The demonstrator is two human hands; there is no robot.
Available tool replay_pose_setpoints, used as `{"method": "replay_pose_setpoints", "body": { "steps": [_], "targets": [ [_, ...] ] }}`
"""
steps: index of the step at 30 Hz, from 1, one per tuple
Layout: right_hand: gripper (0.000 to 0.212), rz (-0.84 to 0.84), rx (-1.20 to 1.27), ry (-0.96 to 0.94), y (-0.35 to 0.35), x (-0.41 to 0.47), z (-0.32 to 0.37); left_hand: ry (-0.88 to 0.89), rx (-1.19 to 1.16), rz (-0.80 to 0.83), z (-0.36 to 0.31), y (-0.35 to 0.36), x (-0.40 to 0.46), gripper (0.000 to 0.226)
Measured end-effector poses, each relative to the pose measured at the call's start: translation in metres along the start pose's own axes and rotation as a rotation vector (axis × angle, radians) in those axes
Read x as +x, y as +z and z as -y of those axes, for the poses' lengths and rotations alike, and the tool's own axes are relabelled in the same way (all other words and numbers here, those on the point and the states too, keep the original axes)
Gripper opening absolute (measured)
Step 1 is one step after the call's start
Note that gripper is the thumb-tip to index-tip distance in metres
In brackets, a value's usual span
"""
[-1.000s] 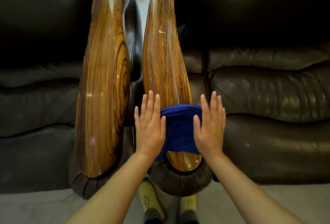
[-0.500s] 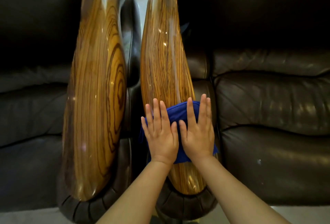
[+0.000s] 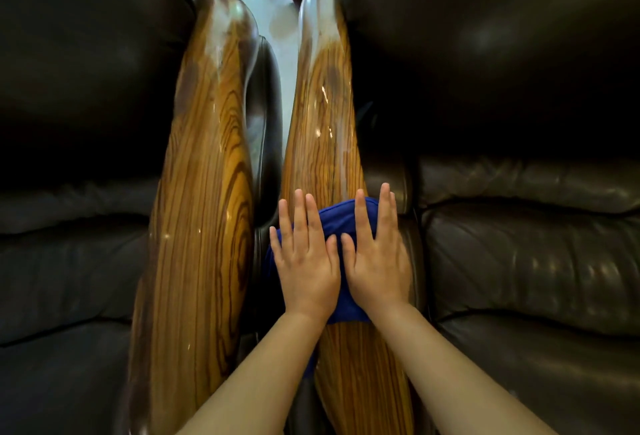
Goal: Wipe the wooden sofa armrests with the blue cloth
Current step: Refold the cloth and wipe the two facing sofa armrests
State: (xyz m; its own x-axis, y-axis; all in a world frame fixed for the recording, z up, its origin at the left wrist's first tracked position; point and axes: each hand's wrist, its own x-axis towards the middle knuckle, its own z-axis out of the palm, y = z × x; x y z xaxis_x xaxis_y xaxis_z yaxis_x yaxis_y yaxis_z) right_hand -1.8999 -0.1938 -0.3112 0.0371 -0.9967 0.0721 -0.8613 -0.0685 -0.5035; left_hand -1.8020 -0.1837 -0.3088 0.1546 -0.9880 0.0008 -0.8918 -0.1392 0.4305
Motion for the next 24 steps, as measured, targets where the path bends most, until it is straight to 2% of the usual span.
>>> {"method": "replay_pose_setpoints", "body": {
  "steps": [8, 24],
  "targets": [
    [0.062, 0.012, -0.009, -0.009, -0.001, 0.053, 0.009, 0.031, -0.051, 0.048, -0.002, -0.012, 0.055, 0.059],
    [0.061, 0.025, -0.003, 0.003, -0.001, 0.165, 0.022, 0.038, -0.32, 0.141, -0.005, -0.025, 0.172, 0.06]
  ]
}}
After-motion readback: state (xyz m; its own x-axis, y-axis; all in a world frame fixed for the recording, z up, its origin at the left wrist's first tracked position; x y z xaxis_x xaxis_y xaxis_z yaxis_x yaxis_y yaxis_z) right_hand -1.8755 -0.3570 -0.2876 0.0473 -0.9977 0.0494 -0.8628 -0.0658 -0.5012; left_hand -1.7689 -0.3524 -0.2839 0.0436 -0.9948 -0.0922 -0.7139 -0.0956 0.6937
